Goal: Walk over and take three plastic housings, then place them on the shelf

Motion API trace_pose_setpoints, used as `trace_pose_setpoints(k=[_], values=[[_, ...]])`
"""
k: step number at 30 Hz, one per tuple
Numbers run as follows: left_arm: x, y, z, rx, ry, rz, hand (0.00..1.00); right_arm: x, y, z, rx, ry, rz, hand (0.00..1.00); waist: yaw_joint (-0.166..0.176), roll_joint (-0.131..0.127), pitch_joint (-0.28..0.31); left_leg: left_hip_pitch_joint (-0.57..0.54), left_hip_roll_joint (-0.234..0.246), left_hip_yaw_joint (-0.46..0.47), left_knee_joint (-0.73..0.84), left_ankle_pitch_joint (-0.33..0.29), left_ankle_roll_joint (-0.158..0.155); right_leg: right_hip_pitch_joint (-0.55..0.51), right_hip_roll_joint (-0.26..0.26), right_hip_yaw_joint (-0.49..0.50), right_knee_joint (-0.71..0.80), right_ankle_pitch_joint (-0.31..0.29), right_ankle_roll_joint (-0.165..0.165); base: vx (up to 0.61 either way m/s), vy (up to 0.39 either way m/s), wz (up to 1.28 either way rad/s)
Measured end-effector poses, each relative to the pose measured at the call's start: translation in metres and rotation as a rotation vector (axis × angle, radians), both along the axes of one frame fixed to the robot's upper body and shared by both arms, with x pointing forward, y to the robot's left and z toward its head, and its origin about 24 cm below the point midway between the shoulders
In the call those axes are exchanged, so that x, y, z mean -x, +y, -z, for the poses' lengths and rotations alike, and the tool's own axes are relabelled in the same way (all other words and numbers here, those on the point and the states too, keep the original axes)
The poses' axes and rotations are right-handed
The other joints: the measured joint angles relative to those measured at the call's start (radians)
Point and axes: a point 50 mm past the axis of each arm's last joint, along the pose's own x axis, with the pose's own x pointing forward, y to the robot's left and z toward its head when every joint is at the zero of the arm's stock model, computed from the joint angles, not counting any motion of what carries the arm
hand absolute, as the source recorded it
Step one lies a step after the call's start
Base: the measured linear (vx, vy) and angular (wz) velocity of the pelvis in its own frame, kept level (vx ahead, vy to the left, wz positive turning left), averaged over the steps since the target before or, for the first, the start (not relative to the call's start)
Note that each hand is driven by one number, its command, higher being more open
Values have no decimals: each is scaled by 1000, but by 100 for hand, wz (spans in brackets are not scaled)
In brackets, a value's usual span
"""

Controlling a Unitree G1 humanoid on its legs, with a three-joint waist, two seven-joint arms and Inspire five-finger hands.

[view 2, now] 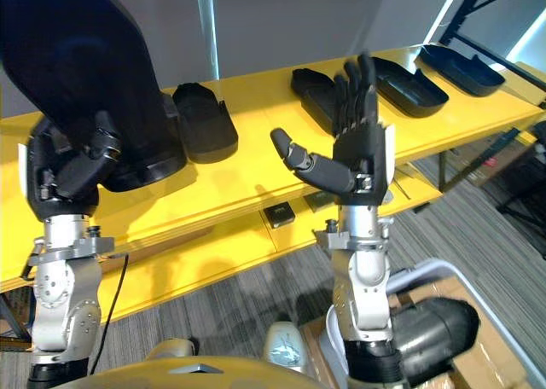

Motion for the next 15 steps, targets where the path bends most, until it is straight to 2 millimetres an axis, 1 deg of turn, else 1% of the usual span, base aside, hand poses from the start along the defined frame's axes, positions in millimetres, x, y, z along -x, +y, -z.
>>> trace_pose_setpoints(k=[1, 2, 3, 5, 6, 8, 11, 12, 13, 14, 15], values=[[0, -5, 3, 4, 18, 26, 0, -3, -2, -12, 32, -48, -2, 100, 0, 20, -9, 7, 38, 24, -32, 20, -3, 31, 23, -36, -41, 9, -14, 162, -241, 67], [0, -9, 4, 11, 17, 45, 0, -4, -6, -21, 41, -84, 8, 100, -1, 27, -7, 23, 63, 65, -67, 51, -16, 60, 33, -74, -62, 10, -21, 142, -229, 69], [0, -10, 4, 11, 18, 56, 0, -3, -9, -23, 42, -94, 19, 100, -3, 27, -8, 25, 69, 91, -81, 66, -17, 70, 33, -93, -66, 8, -25, 129, -219, 84], [0, -13, 3, 5, 7, 84, 0, 4, -17, -25, 21, -97, 56, 100, -5, 28, -7, 32, 77, 217, -123, 121, 3, 108, 13, -167, -82, 1, -36, 88, -138, 97], [0, -12, 3, 4, 4, 84, 0, 8, -21, -22, 17, -78, 74, 100, -3, 28, -7, 40, 72, 250, -155, 146, 9, 119, 3, -193, -89, 0, -37, 25, -41, 76], [0, -10, 2, 8, -1, 72, 0, 10, -22, -15, 12, -41, 85, 100, 7, 29, -6, 44, 57, 241, -201, 175, 2, 127, -3, -209, -110, 0, -37, -16, -24, 43], [1, -9, 3, 19, 2, 64, 0, 13, -20, -2, -44, 16, 96, 100, 20, 27, -6, 43, 52, 246, -239, 186, 11, 132, -7, -217, -133, 1, -34, -56, 9, 20], [3, -9, 3, 18, 7, 60, 0, 15, -20, 4, -70, 41, 101, 100, 19, 27, -6, 37, 53, 260, -250, 190, 15, 136, -7, -222, -149, 0, -29, -34, 3, 22], [4, -9, 4, 17, 9, 59, 0, 16, -20, 6, -73, 51, 104, 100, 18, 28, -6, 34, 56, 271, -249, 191, 16, 137, -9, -225, -148, 0, -29, -20, 2, 33], [6, -10, 6, 18, 18, 63, 0, 19, -21, 11, -78, 75, 112, 100, 13, 28, -6, 22, 62, 288, -235, 198, 28, 141, -14, -238, -145, -2, -31, 41, 35, 55], [8, -10, 9, 22, 36, 63, 0, 22, -23, 18, -95, 107, 119, 100, -6, 23, 1, 5, 61, 306, -197, 208, 43, 155, -38, -270, -126, -4, -30, 63, 76, 74]])
